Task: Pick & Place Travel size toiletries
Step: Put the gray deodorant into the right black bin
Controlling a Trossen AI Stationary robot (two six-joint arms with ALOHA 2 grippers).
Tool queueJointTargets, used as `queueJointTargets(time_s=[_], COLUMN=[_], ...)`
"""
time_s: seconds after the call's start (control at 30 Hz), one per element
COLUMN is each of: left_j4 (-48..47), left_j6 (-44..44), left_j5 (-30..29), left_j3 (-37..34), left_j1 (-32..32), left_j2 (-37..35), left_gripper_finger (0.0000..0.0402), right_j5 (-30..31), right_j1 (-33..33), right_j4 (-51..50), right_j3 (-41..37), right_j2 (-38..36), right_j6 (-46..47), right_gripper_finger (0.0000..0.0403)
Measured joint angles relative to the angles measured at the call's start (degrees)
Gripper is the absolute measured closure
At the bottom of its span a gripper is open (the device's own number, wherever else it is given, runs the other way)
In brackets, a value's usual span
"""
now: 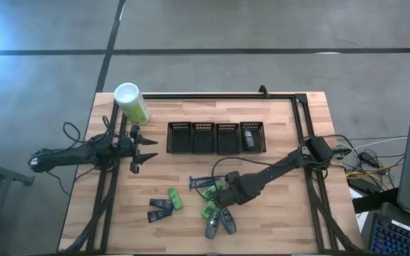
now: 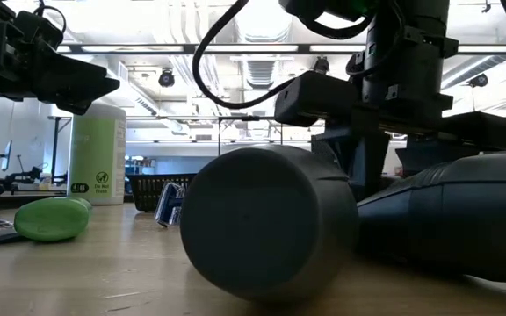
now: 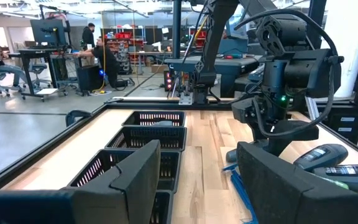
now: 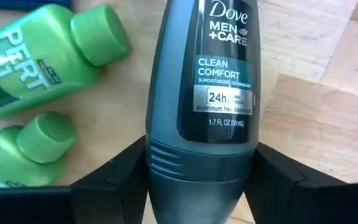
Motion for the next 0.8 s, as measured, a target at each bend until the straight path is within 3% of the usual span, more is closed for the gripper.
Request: queueJointTargets(time_s=[0.1, 0.3, 0.47, 0.63, 0.8], left_j4=[0.00, 0.00, 0.00, 0.00, 0.00], left_j6=[0.00, 0.00, 0.00, 0.00, 0.00], left_j5=[0.00, 0.00, 0.00, 0.00, 0.00], left_j3=[0.00, 0.00, 0.00, 0.00, 0.00], left_j1=[0.00, 0.00, 0.00, 0.00, 0.01], left_j2=[0.00, 0.00, 0.00, 0.00, 0.00], left_gripper_finger=[0.0184, 0.0183, 0.0184, 0.0183, 0.0184], right_j5=[0.00, -0.03, -0.22, -0.91, -2.88], right_j1=[0.02, -0.42, -1.63, -3.40, -4.39], right_j4=[-0.29, -0.36, -0.62, -0.78, -0.98], right_j3=[-0.01, -0.02, -0.02, -0.34, -0.57], right_j2=[0.00, 0.00, 0.00, 0.00, -0.02], right_j6=[-3.19, -8.31, -10.23, -12.23, -12.56], right_gripper_finger=[0.0189, 0.0104, 0.0060, 0.0053, 0.0083])
